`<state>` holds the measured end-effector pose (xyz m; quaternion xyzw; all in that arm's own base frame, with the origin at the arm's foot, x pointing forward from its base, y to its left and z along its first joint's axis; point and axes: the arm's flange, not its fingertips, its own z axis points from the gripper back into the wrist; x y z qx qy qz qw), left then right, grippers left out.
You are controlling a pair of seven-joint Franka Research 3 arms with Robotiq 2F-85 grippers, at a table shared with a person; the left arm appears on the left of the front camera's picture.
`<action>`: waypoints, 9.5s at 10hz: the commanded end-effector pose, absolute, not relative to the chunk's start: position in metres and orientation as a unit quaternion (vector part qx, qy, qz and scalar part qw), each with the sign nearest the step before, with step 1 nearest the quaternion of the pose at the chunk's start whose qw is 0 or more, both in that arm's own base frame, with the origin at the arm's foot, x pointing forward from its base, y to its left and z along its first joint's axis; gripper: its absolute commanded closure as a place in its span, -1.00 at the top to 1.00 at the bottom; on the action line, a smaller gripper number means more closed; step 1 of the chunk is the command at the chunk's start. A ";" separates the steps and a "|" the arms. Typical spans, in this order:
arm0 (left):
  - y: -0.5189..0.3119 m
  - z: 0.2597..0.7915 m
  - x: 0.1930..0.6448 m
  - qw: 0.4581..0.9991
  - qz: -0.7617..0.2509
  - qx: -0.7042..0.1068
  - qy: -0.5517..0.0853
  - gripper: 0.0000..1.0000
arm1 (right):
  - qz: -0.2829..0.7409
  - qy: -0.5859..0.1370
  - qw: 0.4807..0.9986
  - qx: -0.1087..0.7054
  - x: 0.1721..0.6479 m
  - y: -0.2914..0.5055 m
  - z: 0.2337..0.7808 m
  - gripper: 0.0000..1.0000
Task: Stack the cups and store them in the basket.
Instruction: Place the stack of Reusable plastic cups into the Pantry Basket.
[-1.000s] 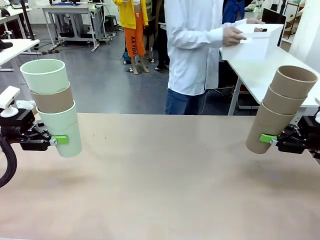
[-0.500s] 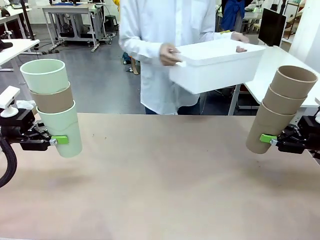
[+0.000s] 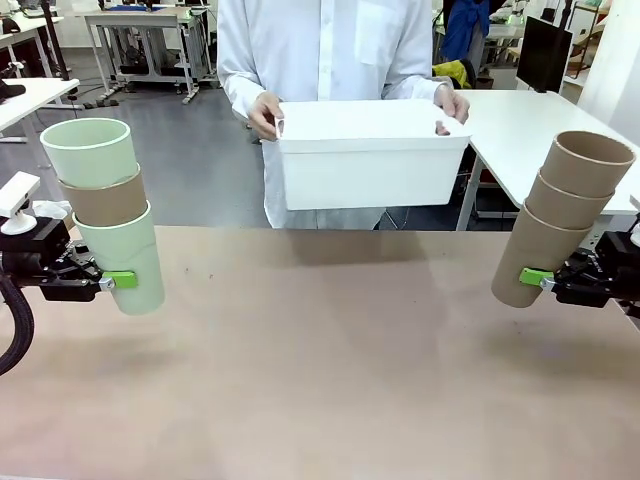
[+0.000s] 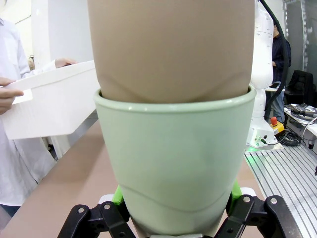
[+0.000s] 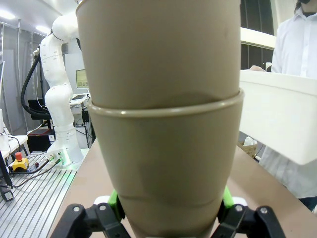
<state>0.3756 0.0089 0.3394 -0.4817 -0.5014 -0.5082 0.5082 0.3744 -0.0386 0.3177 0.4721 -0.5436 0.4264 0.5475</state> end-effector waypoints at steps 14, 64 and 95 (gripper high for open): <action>0.008 0.343 0.376 0.504 -0.509 -0.482 -0.504 0.70 | 0.426 -0.547 0.545 0.471 0.375 -0.039 0.322 0.70; -0.316 0.388 0.364 0.702 -0.669 -0.176 -0.168 0.70 | 0.426 -0.547 0.545 0.471 0.375 -0.039 0.322 0.70; 0.031 0.573 0.374 0.642 -0.591 -0.331 -0.360 1.00 | 0.426 -0.547 0.545 0.471 0.375 -0.039 0.322 0.70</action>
